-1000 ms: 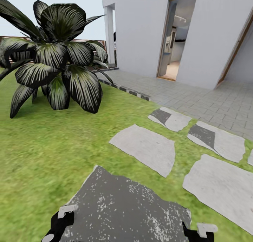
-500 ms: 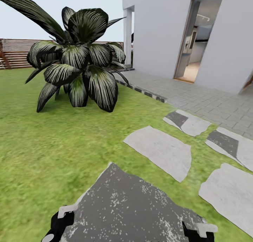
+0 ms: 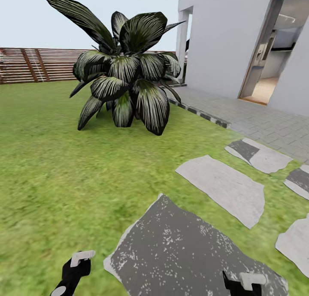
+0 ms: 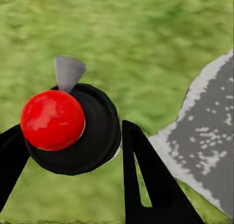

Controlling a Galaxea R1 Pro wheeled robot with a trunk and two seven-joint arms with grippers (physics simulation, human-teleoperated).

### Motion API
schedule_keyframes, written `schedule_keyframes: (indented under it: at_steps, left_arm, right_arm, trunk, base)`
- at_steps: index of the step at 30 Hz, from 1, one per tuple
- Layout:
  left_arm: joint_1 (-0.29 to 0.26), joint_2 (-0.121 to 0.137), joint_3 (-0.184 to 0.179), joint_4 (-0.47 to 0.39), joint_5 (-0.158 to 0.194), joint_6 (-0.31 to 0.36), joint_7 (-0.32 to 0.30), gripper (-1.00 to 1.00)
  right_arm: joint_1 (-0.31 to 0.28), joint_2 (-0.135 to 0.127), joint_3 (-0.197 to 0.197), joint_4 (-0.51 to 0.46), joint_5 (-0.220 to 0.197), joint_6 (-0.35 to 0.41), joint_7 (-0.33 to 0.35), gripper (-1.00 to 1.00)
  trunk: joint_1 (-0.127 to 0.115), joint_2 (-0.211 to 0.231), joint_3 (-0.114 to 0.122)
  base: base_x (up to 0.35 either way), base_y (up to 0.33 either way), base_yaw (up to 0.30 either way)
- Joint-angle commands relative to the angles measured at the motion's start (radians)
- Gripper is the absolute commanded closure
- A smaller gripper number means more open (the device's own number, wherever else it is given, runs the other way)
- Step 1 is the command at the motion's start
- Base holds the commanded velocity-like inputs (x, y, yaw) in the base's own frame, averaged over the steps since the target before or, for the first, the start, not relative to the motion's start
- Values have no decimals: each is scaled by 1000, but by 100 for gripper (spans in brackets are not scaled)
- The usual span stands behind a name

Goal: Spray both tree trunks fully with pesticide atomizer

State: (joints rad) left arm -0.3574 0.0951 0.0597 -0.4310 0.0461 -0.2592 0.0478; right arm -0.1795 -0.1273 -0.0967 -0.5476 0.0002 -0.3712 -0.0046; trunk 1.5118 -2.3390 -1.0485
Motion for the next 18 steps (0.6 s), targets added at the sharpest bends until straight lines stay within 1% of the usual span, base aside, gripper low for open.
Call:
schedule_keyframes:
  at_steps: [1, 4, 6, 18]
  left_arm:
    - [0, 0, 0, 0, 0, 0, 0, 100]
    - [0, 0, 0, 0, 0, 0, 0, 100]
    - [0, 0, 0, 0, 0, 0, 0, 100]
    - [0, 0, 0, 0, 0, 0, 0, 100]
  right_arm:
    - [0, 0, 0, 0, 0, 0, 0, -100]
    - [0, 0, 0, 0, 0, 0, 0, -100]
    - [0, 0, 0, 0, 0, 0, 0, -100]
    - [0, 0, 0, 0, 0, 0, 0, -100]
  trunk:
    - [0, 0, 0]
    - [0, 0, 0]
    - [0, 0, 0]
    - [0, 0, 0]
  base:
    - [-96, 293, 279]
    - [-95, 252, 279]
    - [-56, 105, 279]
    - [-5, 9, 279]
